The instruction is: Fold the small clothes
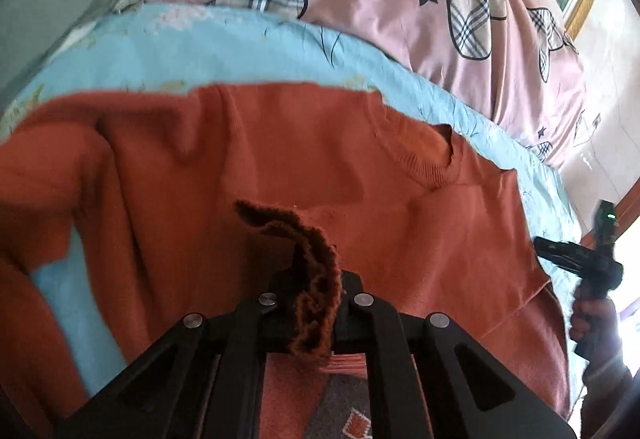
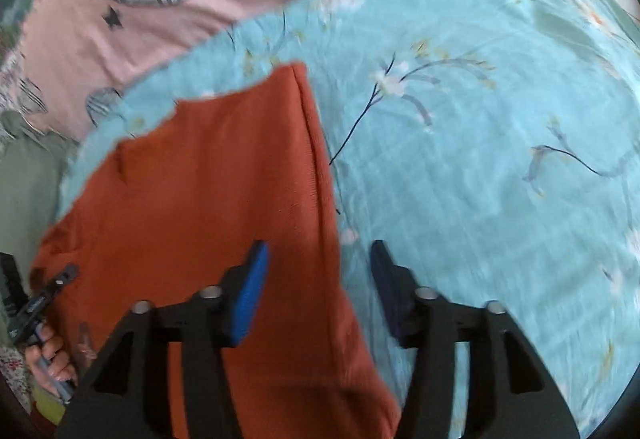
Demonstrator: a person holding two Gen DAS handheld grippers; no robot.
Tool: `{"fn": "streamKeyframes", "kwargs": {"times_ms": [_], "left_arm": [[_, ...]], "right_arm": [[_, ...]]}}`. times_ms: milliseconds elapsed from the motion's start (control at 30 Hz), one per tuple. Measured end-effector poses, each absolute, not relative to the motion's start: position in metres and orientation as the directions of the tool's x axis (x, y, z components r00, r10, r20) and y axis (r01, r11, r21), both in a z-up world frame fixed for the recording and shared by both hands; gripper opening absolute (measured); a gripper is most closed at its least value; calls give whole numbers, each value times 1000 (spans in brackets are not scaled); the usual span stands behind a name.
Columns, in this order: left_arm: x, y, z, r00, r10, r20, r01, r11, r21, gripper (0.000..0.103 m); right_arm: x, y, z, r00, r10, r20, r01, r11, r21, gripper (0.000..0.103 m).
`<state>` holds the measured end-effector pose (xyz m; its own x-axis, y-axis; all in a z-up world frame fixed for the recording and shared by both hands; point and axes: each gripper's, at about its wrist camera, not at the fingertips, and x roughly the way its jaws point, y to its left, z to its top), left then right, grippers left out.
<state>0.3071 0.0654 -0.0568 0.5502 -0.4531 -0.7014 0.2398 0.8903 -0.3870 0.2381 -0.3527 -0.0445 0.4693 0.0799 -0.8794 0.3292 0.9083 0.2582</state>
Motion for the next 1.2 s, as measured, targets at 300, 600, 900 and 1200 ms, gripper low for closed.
{"fn": "streamKeyframes", "kwargs": {"times_ms": [300,600,900,1200], "left_arm": [[297,57,-44,633,-418,-652,225,905,-362,6],[301,46,-62,583,-348,-734,179,936,-302,8],[218,101,-34,631,-289,-720,99,951,-294,10],[117,194,-33,665,-176,-726,-147,922,-358,55]], "right_arm": [[247,-374,-45,469,-17,-883,373,910,181,0],[231,-315,-26,514,107,-851,212,946,247,18],[210,-325,-36,488,136,-862,302,900,313,33],[157,-263,-16,517,304,-800,168,881,443,44]]}}
